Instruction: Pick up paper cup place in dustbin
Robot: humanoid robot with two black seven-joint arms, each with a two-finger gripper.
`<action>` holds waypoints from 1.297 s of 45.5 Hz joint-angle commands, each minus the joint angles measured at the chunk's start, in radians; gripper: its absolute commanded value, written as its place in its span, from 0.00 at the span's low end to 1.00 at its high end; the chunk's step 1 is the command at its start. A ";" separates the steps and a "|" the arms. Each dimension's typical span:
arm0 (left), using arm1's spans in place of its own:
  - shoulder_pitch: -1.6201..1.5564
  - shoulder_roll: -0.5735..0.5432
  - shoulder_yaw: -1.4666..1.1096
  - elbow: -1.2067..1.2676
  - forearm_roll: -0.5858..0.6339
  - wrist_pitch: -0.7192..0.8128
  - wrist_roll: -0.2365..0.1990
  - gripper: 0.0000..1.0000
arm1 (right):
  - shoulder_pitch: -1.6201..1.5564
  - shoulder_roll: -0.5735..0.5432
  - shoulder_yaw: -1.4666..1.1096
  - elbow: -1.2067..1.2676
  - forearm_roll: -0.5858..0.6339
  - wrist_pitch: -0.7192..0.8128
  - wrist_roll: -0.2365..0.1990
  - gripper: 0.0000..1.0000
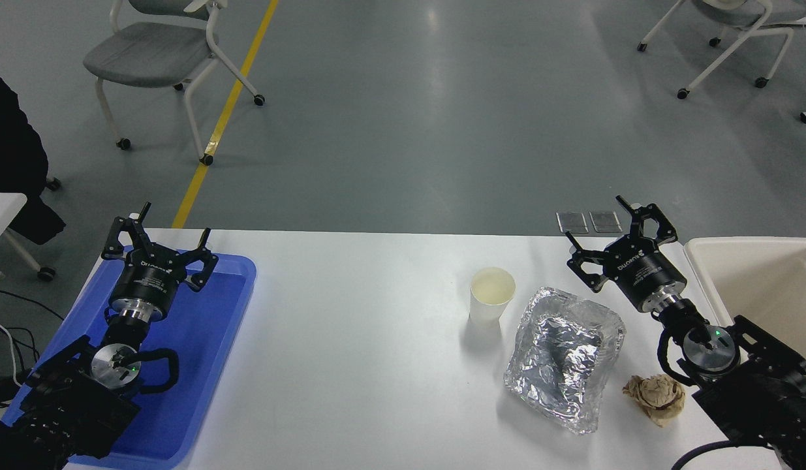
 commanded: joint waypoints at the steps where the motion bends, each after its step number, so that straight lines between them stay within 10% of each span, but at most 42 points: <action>1: 0.000 -0.001 0.000 0.000 0.000 0.000 0.002 1.00 | 0.003 0.000 0.000 0.003 -0.001 0.000 0.000 1.00; 32: -0.001 0.000 0.000 0.000 0.000 0.000 0.000 1.00 | 0.276 -0.098 -0.244 0.050 -0.295 0.003 0.001 1.00; 59: -0.001 0.000 0.000 -0.003 0.000 0.000 0.002 1.00 | 0.847 -0.304 -1.235 0.475 -0.531 -0.005 -0.008 1.00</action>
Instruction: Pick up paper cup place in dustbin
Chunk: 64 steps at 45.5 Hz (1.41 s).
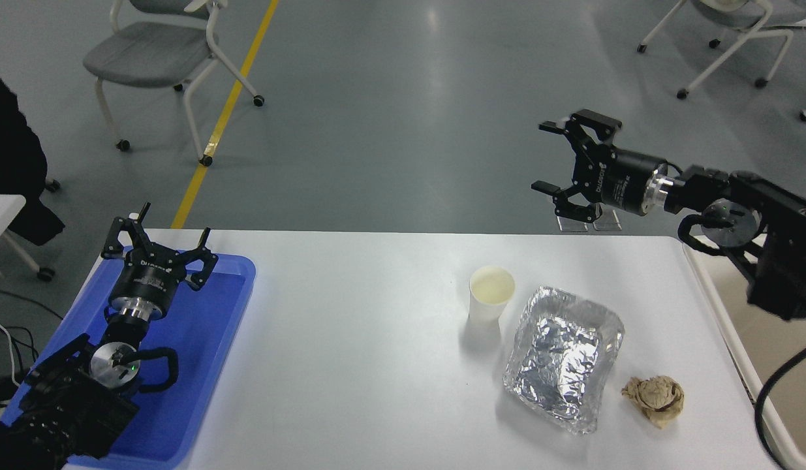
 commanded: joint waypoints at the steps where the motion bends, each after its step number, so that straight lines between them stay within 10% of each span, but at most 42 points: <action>1: 0.000 -0.001 0.000 0.001 0.001 0.000 0.001 1.00 | 0.290 -0.067 -0.492 0.241 -0.154 -0.002 0.000 1.00; 23: 0.000 -0.001 0.000 0.001 0.000 0.000 0.000 1.00 | 0.789 0.136 -1.115 0.577 -0.283 -0.004 -0.003 1.00; 64: 0.003 -0.002 -0.002 0.001 0.000 0.000 0.000 1.00 | 1.130 0.275 -1.253 0.775 0.122 0.101 -0.012 1.00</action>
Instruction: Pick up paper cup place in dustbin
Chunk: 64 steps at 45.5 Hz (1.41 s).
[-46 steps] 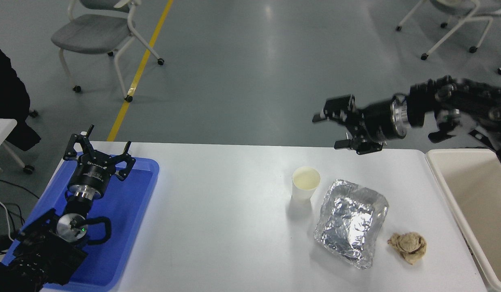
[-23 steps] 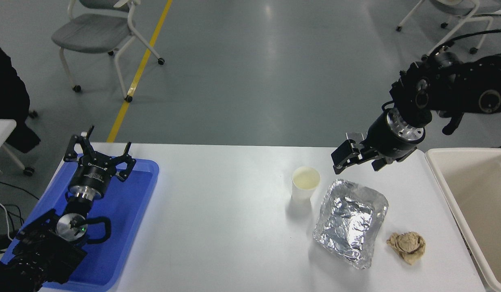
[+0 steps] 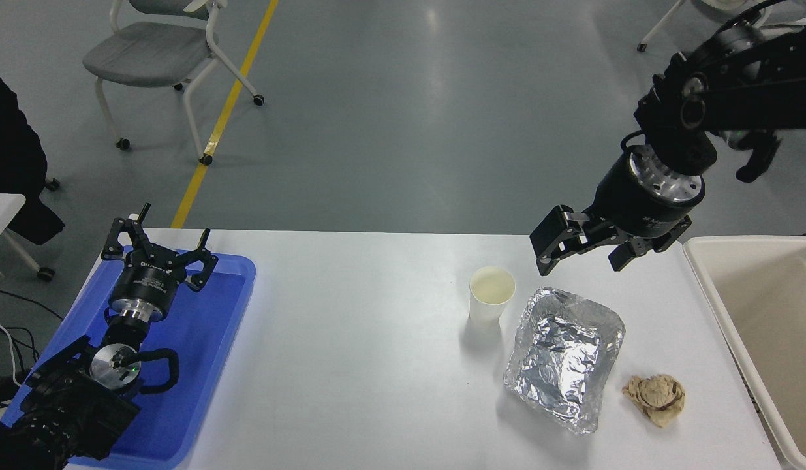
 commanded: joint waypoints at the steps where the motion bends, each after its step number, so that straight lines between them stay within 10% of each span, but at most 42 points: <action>1: -0.001 -0.002 0.000 -0.002 0.000 0.000 0.000 1.00 | 0.025 0.049 -0.008 0.003 0.052 0.013 -0.004 1.00; 64: -0.003 -0.002 0.000 -0.002 0.000 0.000 0.000 1.00 | -0.931 0.158 0.326 -0.757 -0.284 -0.437 -0.004 1.00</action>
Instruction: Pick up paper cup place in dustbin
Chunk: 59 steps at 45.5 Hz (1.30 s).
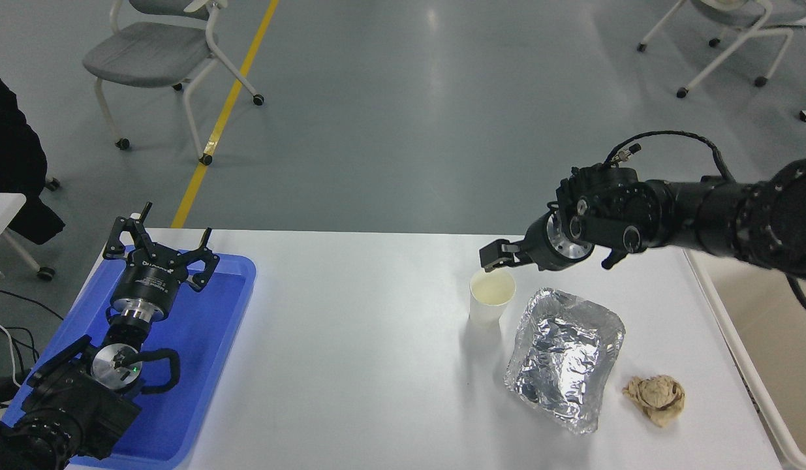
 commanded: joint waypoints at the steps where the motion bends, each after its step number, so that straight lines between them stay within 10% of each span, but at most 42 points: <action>1: 0.000 0.001 0.000 -0.003 0.000 0.000 0.000 1.00 | -0.090 0.002 0.049 -0.051 -0.031 -0.036 -0.001 1.00; 17: 0.000 0.001 0.000 0.000 0.000 0.000 0.000 1.00 | -0.147 0.024 0.088 -0.071 -0.057 -0.078 0.001 0.98; 32: 0.000 0.001 0.000 -0.003 0.000 0.000 0.000 1.00 | -0.150 0.033 0.088 -0.082 -0.054 -0.076 -0.088 0.00; 59: 0.000 0.001 0.000 -0.003 0.000 0.000 0.000 1.00 | -0.029 -0.042 0.073 0.017 -0.056 -0.032 -0.088 0.00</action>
